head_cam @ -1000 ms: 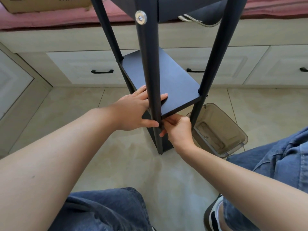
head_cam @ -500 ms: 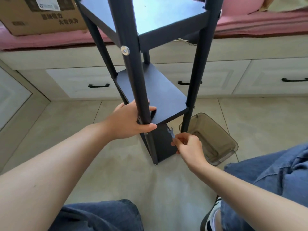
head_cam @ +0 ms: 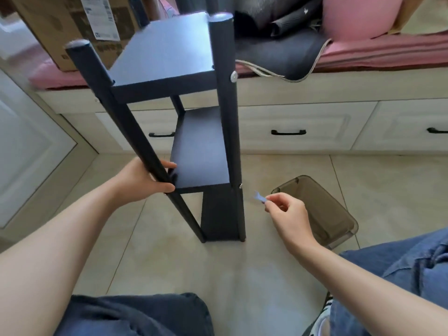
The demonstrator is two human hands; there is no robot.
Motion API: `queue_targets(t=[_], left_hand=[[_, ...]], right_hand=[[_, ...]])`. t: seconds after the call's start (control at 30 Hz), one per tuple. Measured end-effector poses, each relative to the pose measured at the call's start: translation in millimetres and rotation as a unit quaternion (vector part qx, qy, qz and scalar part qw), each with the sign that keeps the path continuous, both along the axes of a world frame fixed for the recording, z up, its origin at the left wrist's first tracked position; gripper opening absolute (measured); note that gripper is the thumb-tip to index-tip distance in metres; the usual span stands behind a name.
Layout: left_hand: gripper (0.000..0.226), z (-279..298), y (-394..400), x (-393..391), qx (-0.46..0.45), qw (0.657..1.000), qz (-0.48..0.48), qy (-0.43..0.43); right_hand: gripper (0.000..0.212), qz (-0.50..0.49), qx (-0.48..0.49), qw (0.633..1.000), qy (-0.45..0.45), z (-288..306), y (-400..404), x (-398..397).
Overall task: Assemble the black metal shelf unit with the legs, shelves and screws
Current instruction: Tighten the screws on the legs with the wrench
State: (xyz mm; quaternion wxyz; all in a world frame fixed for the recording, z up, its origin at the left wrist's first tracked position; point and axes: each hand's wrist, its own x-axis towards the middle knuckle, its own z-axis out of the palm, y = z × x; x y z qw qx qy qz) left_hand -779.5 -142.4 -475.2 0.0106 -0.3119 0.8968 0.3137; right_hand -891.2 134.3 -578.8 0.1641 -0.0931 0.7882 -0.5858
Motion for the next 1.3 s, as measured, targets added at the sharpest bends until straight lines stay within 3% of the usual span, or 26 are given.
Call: queue_targets(t=[0.23,0.3,0.43,0.5,0.6,0.67,0.77,0.9,1.1,1.3], left_hand=[[0.02,-6.7,-14.1,19.3,-0.112,0.978,0.177,0.018],[0.028,-5.1,-4.1,14.0,-0.139,0.966,0.215,0.022],[0.064,10.5,11.3,3.9,-0.214,0.937,0.277,-0.017],[0.05,19.3,13.8,5.8,-0.184,0.952,0.228,-0.085],[0.029,21.4,32.5,10.2,-0.052,0.978,0.116,-0.168],[0.022,15.6,44.8,5.7,-0.063,0.98,0.053,-0.181],[0.029,7.0,60.7,-4.0,-0.131,0.983,-0.008,-0.126],[0.046,-3.4,71.9,-16.5,-0.262,0.958,-0.1,-0.052],[0.055,-13.3,63.7,-24.3,-0.033,0.996,-0.062,0.052],[0.037,-9.6,57.1,-20.3,0.03,0.995,-0.093,0.035]], right_hand=[[0.016,0.055,-0.001,0.998,0.0,12.3,-22.2,4.2],[0.013,0.075,0.013,0.997,0.001,13.4,-28.2,2.4],[0.01,0.114,0.035,0.993,-0.013,17.6,-40.1,-8.3],[0.011,0.15,0.065,0.987,0.006,26.7,-46.9,-16.6],[0.012,0.251,0.16,0.951,0.082,47.9,-54.4,-35.6],[0.013,0.3,0.232,0.912,0.154,60.7,-55.0,-48.9],[0.014,0.311,0.257,0.896,0.185,71.7,-48.8,-61.0],[0.014,0.316,0.247,0.898,0.179,72.3,-53.6,-59.2],[0.013,0.331,0.262,0.892,0.164,58.4,-65.0,-48.3],[0.013,0.344,0.265,0.885,0.167,52.5,-59.6,-51.2]])
